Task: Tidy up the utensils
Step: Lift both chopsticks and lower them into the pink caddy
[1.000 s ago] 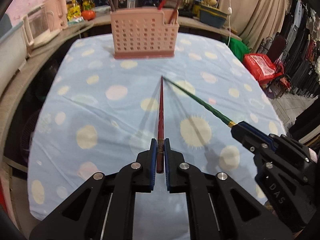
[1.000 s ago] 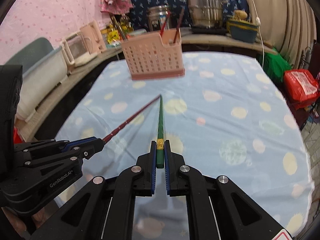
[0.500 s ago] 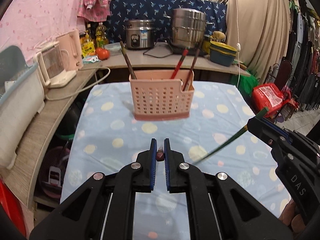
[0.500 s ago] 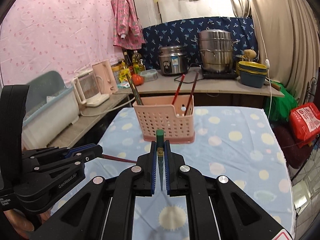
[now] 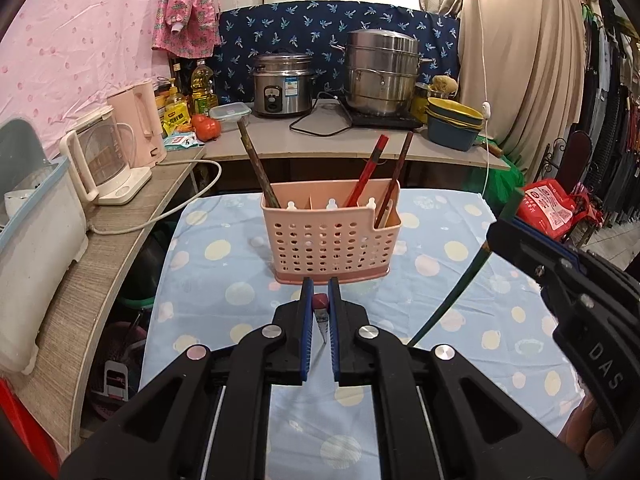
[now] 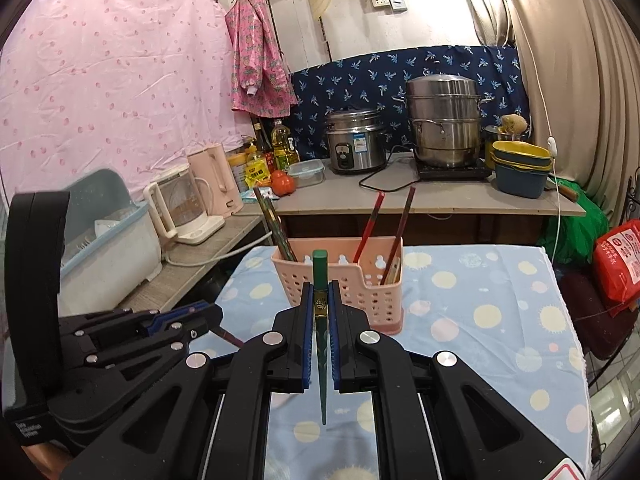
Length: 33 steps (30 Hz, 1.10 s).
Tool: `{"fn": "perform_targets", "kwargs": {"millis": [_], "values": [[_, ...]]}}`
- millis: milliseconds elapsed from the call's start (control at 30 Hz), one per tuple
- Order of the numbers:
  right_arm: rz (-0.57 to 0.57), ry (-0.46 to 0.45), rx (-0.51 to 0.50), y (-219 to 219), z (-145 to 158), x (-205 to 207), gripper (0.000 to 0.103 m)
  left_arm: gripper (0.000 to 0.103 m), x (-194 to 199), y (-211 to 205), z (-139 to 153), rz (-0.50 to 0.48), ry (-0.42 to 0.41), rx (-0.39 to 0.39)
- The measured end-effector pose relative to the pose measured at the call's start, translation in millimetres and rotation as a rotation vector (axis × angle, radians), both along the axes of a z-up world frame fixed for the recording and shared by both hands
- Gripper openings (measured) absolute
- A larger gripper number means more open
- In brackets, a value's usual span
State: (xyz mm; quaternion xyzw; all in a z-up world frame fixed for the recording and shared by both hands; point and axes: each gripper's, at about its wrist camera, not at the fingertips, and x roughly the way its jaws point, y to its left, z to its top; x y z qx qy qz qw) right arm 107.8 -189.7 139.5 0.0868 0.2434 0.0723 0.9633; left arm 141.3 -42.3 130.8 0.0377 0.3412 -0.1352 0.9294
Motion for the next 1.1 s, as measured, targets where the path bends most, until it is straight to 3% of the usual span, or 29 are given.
{"fn": "perform_targets", "kwargs": {"millis": [200,500,767,900,1100], "values": [[-0.006,-0.057,-0.014,-4.1,27.7,28.9,0.007,0.007,23.3,1.9,20.3,0.001,-0.024,-0.01],[-0.02,-0.162,-0.024,-7.4,84.0,86.8,0.007,0.007,65.9,5.6,92.7,0.02,-0.146,-0.057],[-0.047,-0.147,-0.005,-14.0,93.2,140.3,0.007,0.007,100.0,1.6,150.7,0.03,-0.256,-0.083],[-0.039,-0.105,0.008,-11.4,80.2,163.8,0.007,0.007,123.0,-1.1,149.6,0.036,-0.248,-0.079],[-0.012,-0.028,-0.006,1.5,42.0,185.8,0.007,0.007,155.3,-4.9,114.2,0.042,-0.186,-0.073]]}}
